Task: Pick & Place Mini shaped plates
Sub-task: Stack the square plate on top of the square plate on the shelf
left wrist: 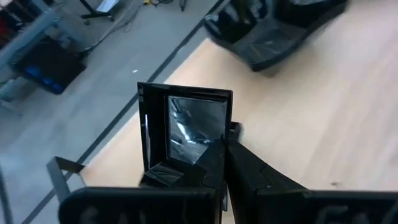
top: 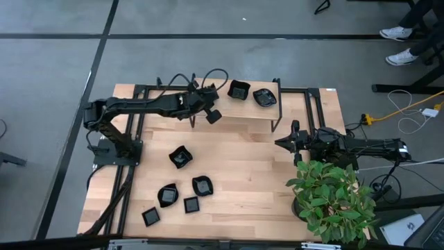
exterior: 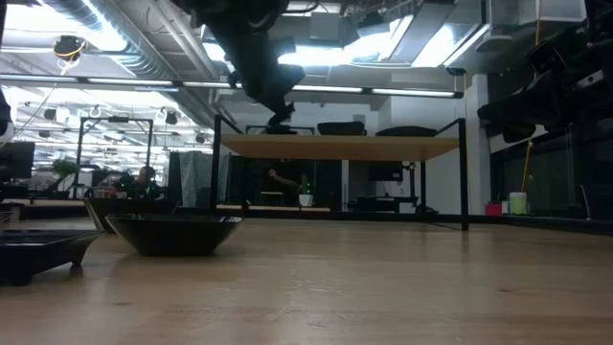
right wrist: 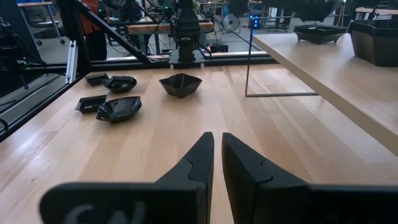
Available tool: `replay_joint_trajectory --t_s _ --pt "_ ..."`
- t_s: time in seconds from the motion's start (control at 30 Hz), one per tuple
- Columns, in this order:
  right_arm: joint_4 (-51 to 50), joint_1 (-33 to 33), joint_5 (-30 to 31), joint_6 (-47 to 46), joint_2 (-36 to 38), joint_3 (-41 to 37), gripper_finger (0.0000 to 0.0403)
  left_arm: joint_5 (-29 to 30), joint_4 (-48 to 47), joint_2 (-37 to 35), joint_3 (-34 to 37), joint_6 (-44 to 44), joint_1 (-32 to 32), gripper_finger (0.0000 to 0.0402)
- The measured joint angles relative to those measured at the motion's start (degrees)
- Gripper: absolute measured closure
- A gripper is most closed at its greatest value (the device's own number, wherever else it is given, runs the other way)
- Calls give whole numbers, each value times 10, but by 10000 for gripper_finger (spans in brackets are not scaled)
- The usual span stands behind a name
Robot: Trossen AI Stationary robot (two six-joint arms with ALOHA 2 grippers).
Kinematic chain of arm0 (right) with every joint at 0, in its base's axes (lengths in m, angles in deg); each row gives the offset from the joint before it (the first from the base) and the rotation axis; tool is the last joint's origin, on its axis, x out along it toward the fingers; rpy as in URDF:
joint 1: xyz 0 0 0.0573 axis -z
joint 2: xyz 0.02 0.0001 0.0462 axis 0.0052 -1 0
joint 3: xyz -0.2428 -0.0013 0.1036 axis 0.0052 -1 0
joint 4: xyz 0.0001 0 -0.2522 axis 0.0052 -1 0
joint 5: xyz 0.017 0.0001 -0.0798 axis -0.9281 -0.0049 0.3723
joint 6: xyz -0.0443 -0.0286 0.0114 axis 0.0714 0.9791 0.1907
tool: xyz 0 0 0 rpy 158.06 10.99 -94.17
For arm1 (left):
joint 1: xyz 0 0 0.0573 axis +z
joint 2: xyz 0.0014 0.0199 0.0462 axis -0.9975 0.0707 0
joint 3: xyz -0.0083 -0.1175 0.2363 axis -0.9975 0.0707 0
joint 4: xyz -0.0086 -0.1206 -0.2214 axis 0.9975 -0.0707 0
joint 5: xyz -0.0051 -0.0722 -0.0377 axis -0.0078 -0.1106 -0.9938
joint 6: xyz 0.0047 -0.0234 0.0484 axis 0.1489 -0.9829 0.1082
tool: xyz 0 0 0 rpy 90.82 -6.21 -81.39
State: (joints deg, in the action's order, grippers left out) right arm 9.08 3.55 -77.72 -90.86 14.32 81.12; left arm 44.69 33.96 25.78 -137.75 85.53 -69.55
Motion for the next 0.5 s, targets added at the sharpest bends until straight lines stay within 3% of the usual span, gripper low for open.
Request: replay_joint_trajectory --t_s 0.5 --pt "0 0 0 0 0 0 369 12 1 0 0 0 17 397"
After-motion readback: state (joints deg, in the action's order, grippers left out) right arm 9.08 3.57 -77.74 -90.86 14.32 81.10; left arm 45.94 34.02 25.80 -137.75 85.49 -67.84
